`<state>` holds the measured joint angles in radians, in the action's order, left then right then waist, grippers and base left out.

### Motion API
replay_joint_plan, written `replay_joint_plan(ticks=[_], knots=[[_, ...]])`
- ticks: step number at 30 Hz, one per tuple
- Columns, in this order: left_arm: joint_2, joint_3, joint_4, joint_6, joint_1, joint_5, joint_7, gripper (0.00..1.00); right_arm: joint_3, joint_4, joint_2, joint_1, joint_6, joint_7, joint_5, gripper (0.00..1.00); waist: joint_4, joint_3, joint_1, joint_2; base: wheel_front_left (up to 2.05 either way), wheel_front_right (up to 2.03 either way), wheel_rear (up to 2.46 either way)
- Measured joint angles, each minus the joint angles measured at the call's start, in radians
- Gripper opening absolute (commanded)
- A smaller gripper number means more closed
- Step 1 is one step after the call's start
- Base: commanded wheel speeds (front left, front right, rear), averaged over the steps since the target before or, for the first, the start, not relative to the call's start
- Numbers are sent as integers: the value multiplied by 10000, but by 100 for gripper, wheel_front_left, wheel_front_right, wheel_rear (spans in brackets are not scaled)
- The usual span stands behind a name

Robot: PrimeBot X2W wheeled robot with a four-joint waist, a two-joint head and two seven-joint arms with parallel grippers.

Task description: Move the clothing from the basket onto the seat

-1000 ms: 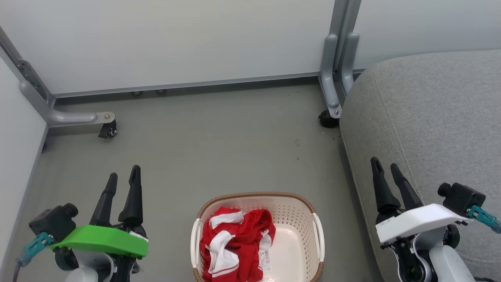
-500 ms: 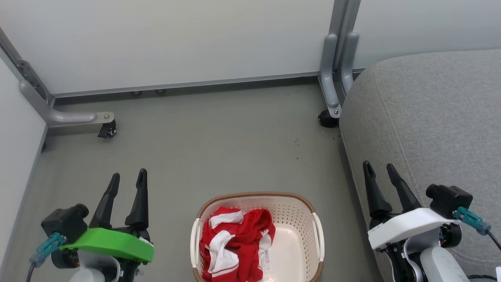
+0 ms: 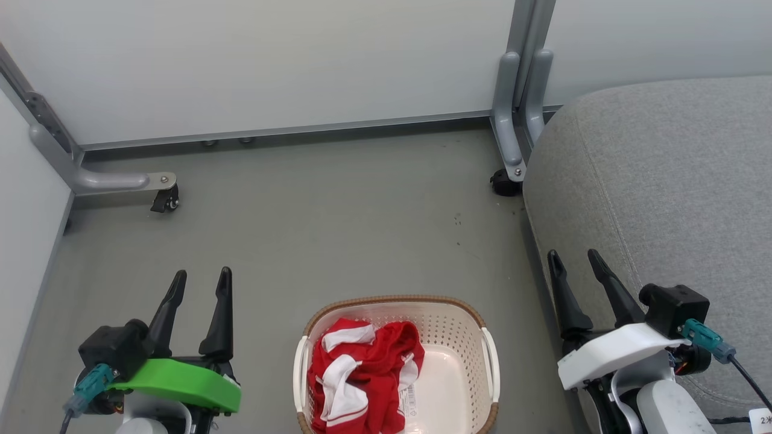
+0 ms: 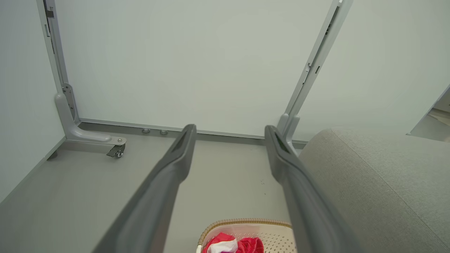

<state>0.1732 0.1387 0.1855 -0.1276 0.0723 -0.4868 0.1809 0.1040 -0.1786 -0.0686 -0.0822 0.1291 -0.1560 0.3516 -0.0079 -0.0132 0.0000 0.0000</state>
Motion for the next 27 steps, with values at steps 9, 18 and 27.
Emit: replay_joint_plan(ticks=[9,18,27], knots=[[38,44,132,-2,-19,644,205,100,42,63,56,12,0,-42,-802,100,2,-3,0,0,0,0,0],[52,19,324,-2,-40,1200,374,100,15,69,119,46,2,-88,-1496,100,-17,-15,0,0,0,0,0],[56,33,489,-13,-104,1720,556,100,-84,125,165,166,13,-190,-2104,100,-14,-5,0,0,0,0,0]])
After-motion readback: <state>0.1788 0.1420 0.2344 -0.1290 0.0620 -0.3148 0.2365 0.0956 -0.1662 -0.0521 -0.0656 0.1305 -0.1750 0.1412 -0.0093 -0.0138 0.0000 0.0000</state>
